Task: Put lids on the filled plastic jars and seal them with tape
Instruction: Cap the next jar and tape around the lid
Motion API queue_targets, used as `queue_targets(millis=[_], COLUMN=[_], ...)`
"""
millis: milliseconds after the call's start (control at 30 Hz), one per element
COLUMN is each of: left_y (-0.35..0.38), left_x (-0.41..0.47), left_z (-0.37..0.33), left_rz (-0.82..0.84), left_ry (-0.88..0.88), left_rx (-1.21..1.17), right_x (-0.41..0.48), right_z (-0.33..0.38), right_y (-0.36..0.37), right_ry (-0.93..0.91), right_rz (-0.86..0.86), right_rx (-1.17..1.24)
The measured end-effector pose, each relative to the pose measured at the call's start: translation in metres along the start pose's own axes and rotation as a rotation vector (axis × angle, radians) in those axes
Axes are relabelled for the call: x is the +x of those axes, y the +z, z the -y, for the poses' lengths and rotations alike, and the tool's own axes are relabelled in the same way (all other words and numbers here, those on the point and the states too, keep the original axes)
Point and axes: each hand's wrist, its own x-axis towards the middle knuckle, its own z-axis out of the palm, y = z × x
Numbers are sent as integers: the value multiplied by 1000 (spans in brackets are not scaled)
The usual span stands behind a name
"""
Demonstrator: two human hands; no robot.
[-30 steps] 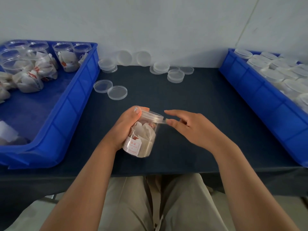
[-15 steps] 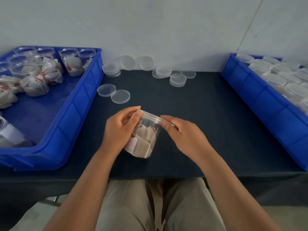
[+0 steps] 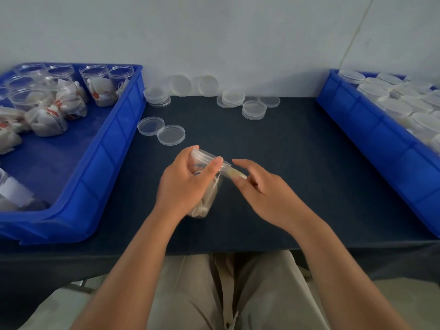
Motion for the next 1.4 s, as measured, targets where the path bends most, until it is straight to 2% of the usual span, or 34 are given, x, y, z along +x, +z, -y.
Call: queue_targets(millis=[133,467,667,733,833,933,967,1100,1167,1267,1400], left_y=[-7,-11,-6,-4,0,-1,-2,5,13,16,6], left_x=[5,12,23,23,17,5,0,-15,-18,-14,1], left_z=[-2,4,22,26,25,23,20,3,-2,-5,-6], left_rz=[110,212,386,399,322,-42,-108,-14,-64,-104,-99], left_ry=[43,40,-6,-7,38,152,166,84,47,16,-10], left_rx=[-104,-356,-490,-530,-503,-336,-284,-98,-61,-64,-153], right_x=[4,19,25,24,21,15,12,5,3,4,3], right_z=[-6,-7,-2,1,5,11,15,24,26,23,10], right_y=[-9,-22,-13,-7,0,2,3,6,6,3,-11], right_ry=[-38,-64,-59,-51,-38,-44,-39,-48,-58,-49,-23], right_rz=[17,88,62,32,-29,-88,-105,-135,-135,-96,44], right_rx=[-38,-57,-62,-57,-28,-86,-118,-183,-192,-149,-14])
